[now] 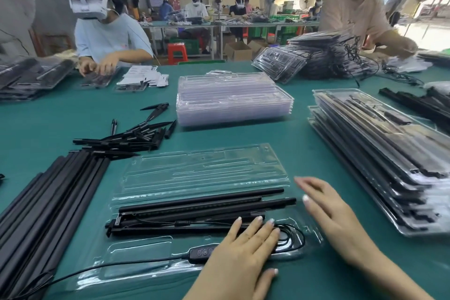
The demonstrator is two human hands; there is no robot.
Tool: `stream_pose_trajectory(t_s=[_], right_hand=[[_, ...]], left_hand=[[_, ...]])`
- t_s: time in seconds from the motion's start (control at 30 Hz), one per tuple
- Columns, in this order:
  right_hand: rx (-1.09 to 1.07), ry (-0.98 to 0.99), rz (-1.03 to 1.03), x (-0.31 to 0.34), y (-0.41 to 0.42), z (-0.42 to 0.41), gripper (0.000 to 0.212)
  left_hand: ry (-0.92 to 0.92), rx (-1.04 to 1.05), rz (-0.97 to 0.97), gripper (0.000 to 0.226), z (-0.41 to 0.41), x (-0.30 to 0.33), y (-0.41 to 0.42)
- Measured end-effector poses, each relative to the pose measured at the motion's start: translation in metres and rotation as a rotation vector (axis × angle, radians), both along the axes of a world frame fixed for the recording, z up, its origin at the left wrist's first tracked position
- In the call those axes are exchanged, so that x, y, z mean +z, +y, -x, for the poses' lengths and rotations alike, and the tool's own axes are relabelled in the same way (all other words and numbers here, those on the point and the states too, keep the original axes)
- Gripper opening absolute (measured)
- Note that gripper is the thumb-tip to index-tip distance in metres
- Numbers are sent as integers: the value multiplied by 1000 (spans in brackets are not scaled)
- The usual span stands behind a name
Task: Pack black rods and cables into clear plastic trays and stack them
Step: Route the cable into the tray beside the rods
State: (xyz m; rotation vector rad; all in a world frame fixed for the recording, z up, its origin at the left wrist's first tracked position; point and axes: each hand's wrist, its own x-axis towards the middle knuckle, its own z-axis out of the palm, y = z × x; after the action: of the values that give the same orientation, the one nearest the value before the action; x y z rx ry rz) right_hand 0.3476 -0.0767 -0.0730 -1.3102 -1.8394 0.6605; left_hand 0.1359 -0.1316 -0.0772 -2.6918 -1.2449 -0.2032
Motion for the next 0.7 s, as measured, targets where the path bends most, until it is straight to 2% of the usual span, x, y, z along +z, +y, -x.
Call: stream_pose_trajectory(t_s=[0.17, 0.27, 0.37, 0.47, 0.57, 0.6, 0.7], right_hand=[[-8, 294, 458, 15, 66, 23, 65], [-74, 575, 542, 20, 88, 33, 71], [-143, 713, 487, 23, 95, 35, 67], [-80, 759, 340, 31, 90, 39, 41], [19, 850, 186, 42, 80, 37, 69], [72, 833, 171, 45, 77, 32, 75], [346, 473, 311, 50, 72, 23, 86]], left_hand=[[3, -11, 12, 55, 1, 1, -1], [15, -19, 42, 54, 2, 4, 0], [22, 1, 72, 54, 3, 7, 0], [10, 9, 90, 55, 6, 9, 0], [50, 41, 142, 55, 6, 14, -2], [59, 43, 127, 55, 6, 13, -2], [75, 58, 123, 55, 6, 10, -4]])
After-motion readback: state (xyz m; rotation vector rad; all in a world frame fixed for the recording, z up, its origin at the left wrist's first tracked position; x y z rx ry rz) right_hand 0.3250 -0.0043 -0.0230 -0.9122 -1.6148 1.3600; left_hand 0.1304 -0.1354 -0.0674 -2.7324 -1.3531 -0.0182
